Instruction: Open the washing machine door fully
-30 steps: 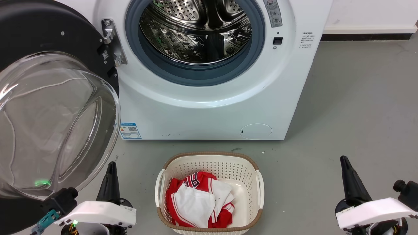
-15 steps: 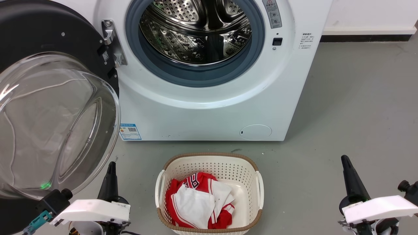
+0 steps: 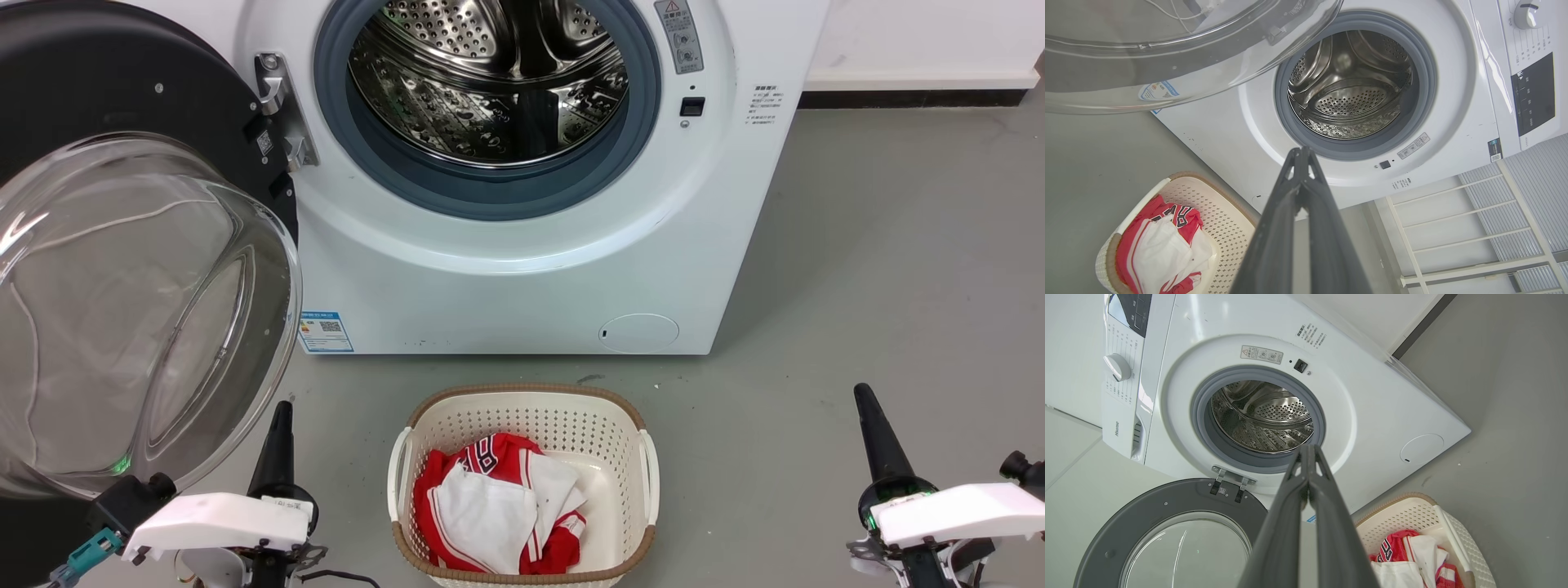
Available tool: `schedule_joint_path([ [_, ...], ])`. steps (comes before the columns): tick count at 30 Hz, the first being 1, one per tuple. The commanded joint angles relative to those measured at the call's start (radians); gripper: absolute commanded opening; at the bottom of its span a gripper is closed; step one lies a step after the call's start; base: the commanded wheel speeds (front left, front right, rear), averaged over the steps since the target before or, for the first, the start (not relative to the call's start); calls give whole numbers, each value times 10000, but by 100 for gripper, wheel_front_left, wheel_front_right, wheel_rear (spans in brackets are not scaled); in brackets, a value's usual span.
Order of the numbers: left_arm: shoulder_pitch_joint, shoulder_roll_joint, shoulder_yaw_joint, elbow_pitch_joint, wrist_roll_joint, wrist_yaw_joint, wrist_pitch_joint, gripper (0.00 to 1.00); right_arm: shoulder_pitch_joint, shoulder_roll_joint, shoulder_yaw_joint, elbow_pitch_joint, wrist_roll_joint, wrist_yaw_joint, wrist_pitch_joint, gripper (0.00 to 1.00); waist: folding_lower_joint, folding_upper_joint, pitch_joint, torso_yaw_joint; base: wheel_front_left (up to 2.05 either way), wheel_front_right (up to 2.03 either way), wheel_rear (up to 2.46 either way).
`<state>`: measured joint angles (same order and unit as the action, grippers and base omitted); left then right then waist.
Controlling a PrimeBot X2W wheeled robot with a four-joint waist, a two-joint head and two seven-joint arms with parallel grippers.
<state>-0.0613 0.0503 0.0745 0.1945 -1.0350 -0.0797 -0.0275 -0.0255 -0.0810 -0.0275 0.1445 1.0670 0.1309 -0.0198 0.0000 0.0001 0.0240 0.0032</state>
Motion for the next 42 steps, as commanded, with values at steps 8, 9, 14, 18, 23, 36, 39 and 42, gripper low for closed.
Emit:
schedule_joint_path([
  [8,-269,13,109,37,-1092,-156,279,0,-323,-66,-93,129,1123,-1,178,0,0,-1,-28,-4,0,0,0],
  [9,-276,13,116,48,-1194,-167,310,0,-340,-65,-100,149,1226,-1,198,0,0,-1,-31,-4,0,0,0],
  [14,-309,12,143,89,-1605,-188,415,0,-394,-63,-127,227,1640,-1,280,0,0,-1,-44,-6,0,0,0],
  [18,-333,11,168,125,-1997,-227,507,0,-435,-60,-157,302,2035,-1,343,0,0,-1,-57,-9,0,0,0],
  [23,-370,9,194,174,-2477,-276,621,0,-490,-53,-192,378,2515,-1,426,0,0,-1,-73,-11,0,0,0],
  [36,-414,6,270,301,-3636,-360,916,0,-654,-28,-288,602,3666,-2,633,0,0,-1,-115,-18,0,0,0],
  [39,-431,5,287,324,-3879,-384,976,0,-642,-20,-312,650,3907,-2,679,0,0,-1,-124,-19,0,0,0],
  [42,-453,4,305,355,-4128,-401,1036,0,-675,-13,-337,694,4156,-1,725,0,0,-1,-134,-21,0,0,0],
])
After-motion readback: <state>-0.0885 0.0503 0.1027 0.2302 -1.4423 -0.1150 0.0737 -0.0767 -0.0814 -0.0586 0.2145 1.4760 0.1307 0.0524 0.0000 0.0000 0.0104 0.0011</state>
